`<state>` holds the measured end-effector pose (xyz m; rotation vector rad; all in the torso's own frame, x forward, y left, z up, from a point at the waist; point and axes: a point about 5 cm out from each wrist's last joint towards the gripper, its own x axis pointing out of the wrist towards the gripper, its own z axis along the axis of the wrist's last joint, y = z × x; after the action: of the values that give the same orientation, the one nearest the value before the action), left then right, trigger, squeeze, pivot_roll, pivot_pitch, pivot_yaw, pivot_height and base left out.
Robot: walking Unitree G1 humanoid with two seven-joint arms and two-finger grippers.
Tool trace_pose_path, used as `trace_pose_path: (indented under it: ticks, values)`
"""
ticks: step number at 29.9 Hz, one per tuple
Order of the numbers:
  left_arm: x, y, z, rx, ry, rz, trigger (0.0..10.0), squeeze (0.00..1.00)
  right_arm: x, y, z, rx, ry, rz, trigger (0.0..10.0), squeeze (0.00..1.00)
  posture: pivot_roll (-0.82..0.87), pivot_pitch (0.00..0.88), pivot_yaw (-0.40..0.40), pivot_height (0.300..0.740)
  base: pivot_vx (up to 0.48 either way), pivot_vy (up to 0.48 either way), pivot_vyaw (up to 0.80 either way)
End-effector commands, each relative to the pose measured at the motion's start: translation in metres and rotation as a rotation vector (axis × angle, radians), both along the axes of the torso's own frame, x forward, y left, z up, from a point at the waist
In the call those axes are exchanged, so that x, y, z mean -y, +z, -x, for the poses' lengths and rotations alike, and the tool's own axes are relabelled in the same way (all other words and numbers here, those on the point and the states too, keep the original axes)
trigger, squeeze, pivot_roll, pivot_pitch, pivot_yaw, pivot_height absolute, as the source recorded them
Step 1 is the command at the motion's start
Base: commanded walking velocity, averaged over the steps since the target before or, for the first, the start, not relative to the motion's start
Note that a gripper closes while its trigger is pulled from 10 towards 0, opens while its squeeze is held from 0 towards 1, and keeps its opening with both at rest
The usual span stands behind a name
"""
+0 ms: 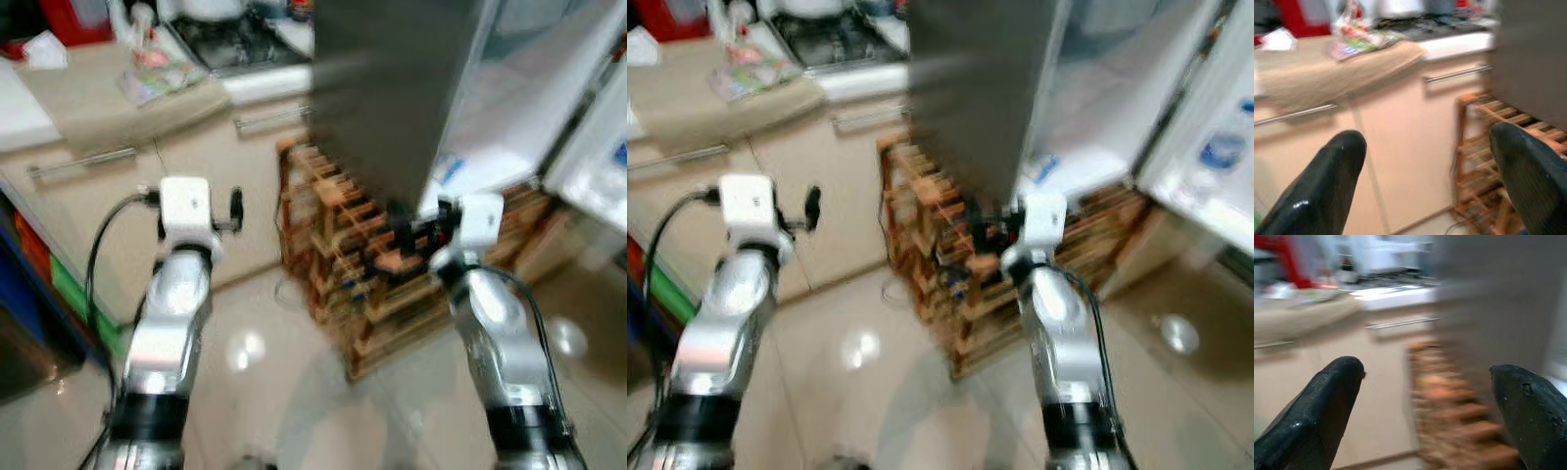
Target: Restocking fridge
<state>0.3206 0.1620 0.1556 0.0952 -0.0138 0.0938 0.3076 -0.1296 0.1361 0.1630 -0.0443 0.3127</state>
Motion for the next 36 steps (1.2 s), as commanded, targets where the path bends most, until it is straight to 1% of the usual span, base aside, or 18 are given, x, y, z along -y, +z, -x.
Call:
trace_pose_path:
  ticks: [1,4,9,12,15,16,19,22,23,24,25,29,30,32,33,36]
  values:
    - [0.004,0.011,-0.006,0.057,0.011,-0.015,10.0,0.00,0.001,0.003,-0.001,0.008,0.021,-0.011,10.0,0.04,-0.12,0.000,0.030,0.736,0.000,0.000,0.65]
    - [0.011,0.021,-0.008,0.091,-0.046,0.000,10.0,0.00,-0.002,0.002,-0.002,0.011,0.051,0.003,10.0,0.05,-0.12,0.000,0.039,0.736,0.000,0.000,0.59]
    - [0.017,0.018,-0.008,0.090,-0.058,0.016,10.0,0.00,0.000,0.006,-0.008,0.031,0.038,-0.019,10.0,0.05,-0.11,0.000,0.039,0.736,0.000,0.000,0.56]
    - [0.020,0.017,-0.008,0.098,-0.073,0.028,10.0,0.00,0.005,0.011,-0.012,0.047,0.015,-0.007,10.0,0.07,-0.11,0.000,0.023,0.736,0.000,0.000,0.54]
    - [0.018,0.006,-0.003,0.070,-0.079,0.070,10.0,0.00,0.016,0.010,-0.010,0.040,-0.025,0.003,10.0,0.09,-0.12,0.000,-0.001,0.736,0.000,0.000,0.54]
    - [0.020,0.002,-0.002,0.056,-0.081,0.098,10.0,0.00,0.021,0.006,-0.008,0.031,-0.044,0.021,10.0,0.11,-0.11,0.000,-0.008,0.736,0.000,0.000,0.51]
    - [0.021,0.003,-0.002,0.064,-0.072,0.104,10.0,0.00,0.022,0.002,-0.007,0.020,-0.047,0.025,10.0,0.12,-0.11,0.000,-0.009,0.736,0.000,0.000,0.51]
    - [0.027,0.009,-0.006,0.090,-0.106,0.092,10.0,0.00,0.022,0.002,-0.006,0.037,-0.079,0.049,10.0,0.13,-0.11,0.000,-0.003,0.736,0.000,0.000,0.51]
    - [0.029,0.009,-0.007,0.090,-0.130,0.101,10.0,0.00,0.023,0.001,-0.007,0.034,-0.098,0.051,10.0,0.04,-0.11,0.000,0.005,0.736,0.000,0.000,0.00]
    - [0.031,0.010,-0.008,0.094,-0.150,0.114,10.0,0.00,0.025,0.000,-0.009,0.023,-0.120,0.050,10.0,0.04,-0.10,0.000,0.007,0.736,0.000,0.000,0.00]
    - [0.033,0.011,-0.010,0.090,-0.183,0.120,10.0,0.00,0.027,0.002,-0.011,0.036,-0.156,0.065,10.0,0.00,-0.10,0.000,0.016,0.736,0.480,0.000,0.00]
    - [0.034,0.016,-0.012,0.107,-0.205,0.120,10.0,0.00,0.030,0.011,-0.012,0.086,-0.225,0.070,10.0,0.00,-0.10,0.000,0.020,0.736,0.480,0.000,0.00]
    - [0.032,0.020,-0.014,0.133,-0.206,0.126,10.0,0.00,0.028,0.020,-0.009,0.154,-0.249,0.071,10.0,0.00,-0.11,0.000,0.026,0.736,0.480,0.000,0.00]
    - [0.030,0.024,-0.015,0.154,-0.204,0.126,10.0,0.00,0.025,0.026,-0.007,0.204,-0.244,0.076,10.0,0.00,-0.11,0.000,0.027,0.736,0.480,0.000,0.00]
    - [0.029,0.026,-0.016,0.167,-0.201,0.128,10.0,0.00,0.022,0.028,-0.007,0.212,-0.241,0.079,10.0,0.00,-0.11,0.000,0.027,0.736,0.480,0.000,0.00]
    - [0.028,0.029,-0.017,0.183,-0.189,0.144,10.0,0.00,0.021,0.027,-0.008,0.206,-0.235,0.070,10.0,0.00,-0.10,0.000,0.027,0.736,0.480,0.000,0.00]
